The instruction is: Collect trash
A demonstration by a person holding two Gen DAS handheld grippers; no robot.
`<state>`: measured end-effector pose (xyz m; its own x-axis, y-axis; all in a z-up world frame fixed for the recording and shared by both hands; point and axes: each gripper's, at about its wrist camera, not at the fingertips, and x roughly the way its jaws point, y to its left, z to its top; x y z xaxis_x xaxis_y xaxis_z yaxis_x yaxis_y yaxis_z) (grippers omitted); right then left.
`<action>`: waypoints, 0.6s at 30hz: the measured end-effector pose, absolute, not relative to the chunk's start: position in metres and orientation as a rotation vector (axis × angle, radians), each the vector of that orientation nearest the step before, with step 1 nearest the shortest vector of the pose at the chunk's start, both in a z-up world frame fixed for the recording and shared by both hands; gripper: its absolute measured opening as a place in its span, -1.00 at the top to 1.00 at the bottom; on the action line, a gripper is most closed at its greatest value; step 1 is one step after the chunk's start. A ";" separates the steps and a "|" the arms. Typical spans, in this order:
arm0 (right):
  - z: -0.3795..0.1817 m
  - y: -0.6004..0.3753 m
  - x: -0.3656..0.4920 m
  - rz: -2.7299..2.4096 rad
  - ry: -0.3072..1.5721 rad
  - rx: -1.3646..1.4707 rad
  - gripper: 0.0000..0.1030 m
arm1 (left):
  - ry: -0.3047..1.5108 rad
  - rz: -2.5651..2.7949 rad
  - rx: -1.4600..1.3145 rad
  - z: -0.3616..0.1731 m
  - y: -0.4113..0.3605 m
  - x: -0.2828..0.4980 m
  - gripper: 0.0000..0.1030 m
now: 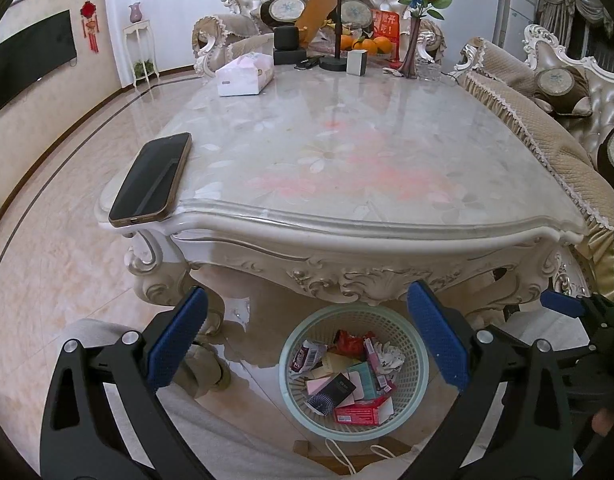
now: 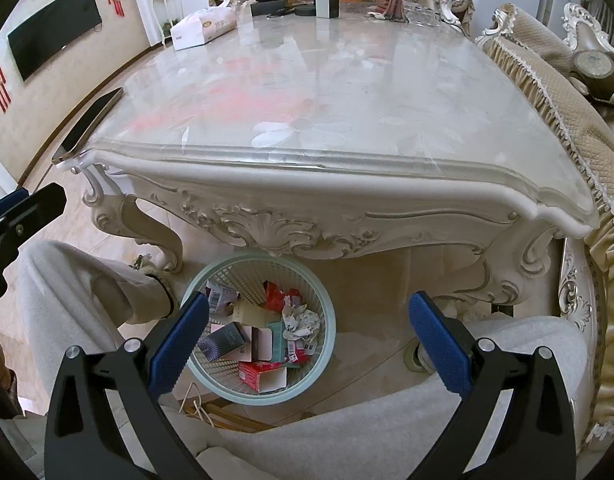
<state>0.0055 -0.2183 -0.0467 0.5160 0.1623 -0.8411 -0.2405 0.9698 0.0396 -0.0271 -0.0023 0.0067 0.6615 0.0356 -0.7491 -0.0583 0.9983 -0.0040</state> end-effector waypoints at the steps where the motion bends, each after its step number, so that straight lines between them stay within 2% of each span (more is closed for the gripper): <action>1: -0.047 -0.218 0.006 0.242 1.000 -0.086 -0.86 | 0.847 0.054 -0.029 0.007 -0.002 -0.027 -0.88; 18: -0.048 -0.218 0.005 0.244 1.000 -0.087 -0.86 | 0.845 0.067 -0.019 0.008 -0.002 -0.027 -0.88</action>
<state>0.0051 -0.2178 -0.0477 0.5157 0.1632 -0.8411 -0.2423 0.9694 0.0395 -0.0273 -0.0016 0.0081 0.6620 0.0518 -0.7477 -0.0669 0.9977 0.0098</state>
